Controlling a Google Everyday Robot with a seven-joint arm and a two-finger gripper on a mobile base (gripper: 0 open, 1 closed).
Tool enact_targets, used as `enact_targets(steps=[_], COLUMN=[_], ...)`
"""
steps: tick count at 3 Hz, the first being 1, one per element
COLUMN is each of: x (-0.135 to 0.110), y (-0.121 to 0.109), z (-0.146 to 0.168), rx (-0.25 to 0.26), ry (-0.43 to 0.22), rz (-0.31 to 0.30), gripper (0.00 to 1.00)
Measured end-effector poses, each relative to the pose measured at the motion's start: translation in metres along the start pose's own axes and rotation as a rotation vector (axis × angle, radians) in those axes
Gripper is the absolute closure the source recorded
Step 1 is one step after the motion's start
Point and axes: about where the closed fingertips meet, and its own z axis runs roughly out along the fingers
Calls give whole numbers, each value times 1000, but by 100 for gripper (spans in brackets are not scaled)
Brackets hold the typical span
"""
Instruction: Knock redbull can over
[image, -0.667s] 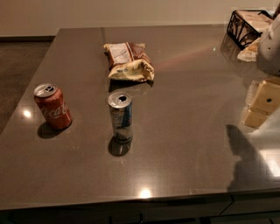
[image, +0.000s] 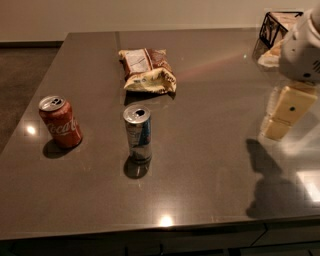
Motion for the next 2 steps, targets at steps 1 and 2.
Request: enact_targets(steps=[1, 2], x=[-40, -82], y=[0, 4], z=[16, 38], rx=[-18, -44], ry=[-99, -239], rz=[-30, -44], gripper=[0, 0])
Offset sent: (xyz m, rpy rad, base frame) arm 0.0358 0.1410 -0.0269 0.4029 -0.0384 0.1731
